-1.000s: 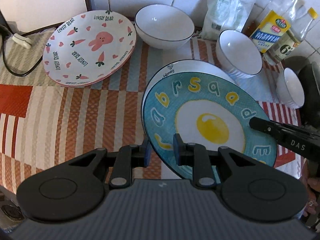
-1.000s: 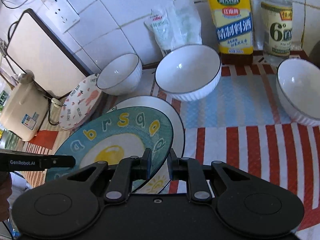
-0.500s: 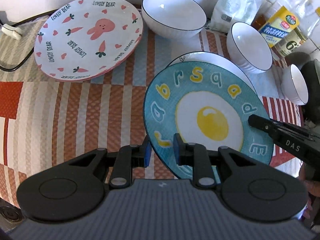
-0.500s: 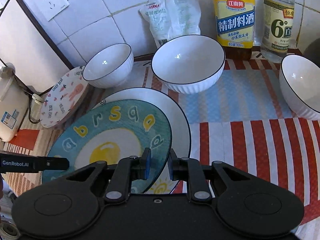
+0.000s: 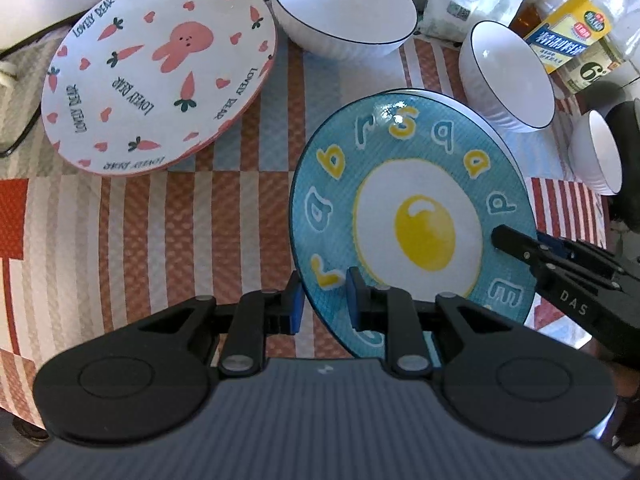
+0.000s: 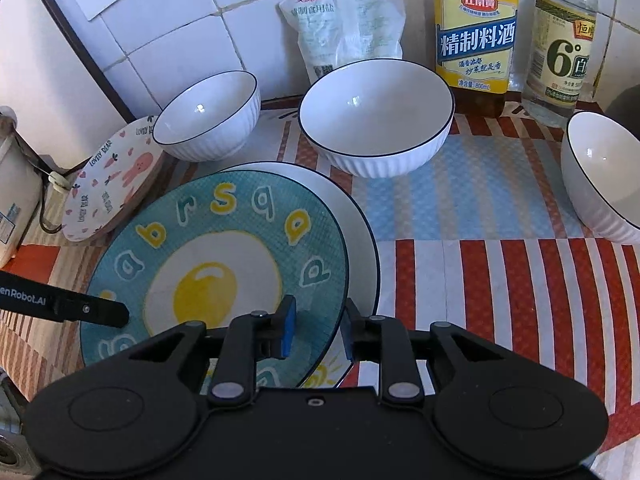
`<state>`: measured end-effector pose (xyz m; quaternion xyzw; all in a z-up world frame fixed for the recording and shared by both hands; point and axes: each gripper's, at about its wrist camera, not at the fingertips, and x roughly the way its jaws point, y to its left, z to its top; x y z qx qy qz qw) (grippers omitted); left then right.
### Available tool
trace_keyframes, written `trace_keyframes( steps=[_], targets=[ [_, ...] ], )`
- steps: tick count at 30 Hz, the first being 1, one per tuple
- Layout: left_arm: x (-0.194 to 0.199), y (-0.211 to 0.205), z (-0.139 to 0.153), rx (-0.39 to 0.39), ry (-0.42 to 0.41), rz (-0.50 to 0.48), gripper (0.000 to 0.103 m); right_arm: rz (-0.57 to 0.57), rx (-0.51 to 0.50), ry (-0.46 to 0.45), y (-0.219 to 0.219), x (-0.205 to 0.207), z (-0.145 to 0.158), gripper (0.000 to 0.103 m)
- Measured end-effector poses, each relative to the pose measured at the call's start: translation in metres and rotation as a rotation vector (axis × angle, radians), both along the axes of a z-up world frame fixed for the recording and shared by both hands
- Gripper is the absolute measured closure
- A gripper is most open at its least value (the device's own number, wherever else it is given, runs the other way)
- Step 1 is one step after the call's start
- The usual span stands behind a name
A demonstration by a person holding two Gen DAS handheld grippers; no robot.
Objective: Organize plates and bowls
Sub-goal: 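Lower the blue plate onto the white plate with both tools, then open both tools and release the blue plate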
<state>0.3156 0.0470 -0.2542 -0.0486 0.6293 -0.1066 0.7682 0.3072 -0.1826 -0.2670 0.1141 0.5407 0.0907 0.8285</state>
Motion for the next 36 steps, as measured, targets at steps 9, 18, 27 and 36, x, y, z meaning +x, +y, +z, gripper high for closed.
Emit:
trace_keyframes(
  steps=[9,18,27,36],
  targets=[
    [0.007,-0.001,-0.004,0.015,0.028,0.006,0.083,0.020,0.003,-0.001,0.004,0.004,-0.005,0.071],
    [0.007,-0.013,-0.003,0.055,0.012,-0.013,0.082,0.061,-0.038,-0.009,0.006,0.003,0.001,0.071],
    [0.006,-0.013,-0.013,0.041,0.007,0.004,0.080,0.111,-0.183,0.022,0.025,0.008,0.016,0.068],
    [0.006,-0.024,-0.021,0.056,0.018,-0.012,0.080,0.180,-0.350,-0.021,0.039,-0.002,0.012,0.063]
  ],
)
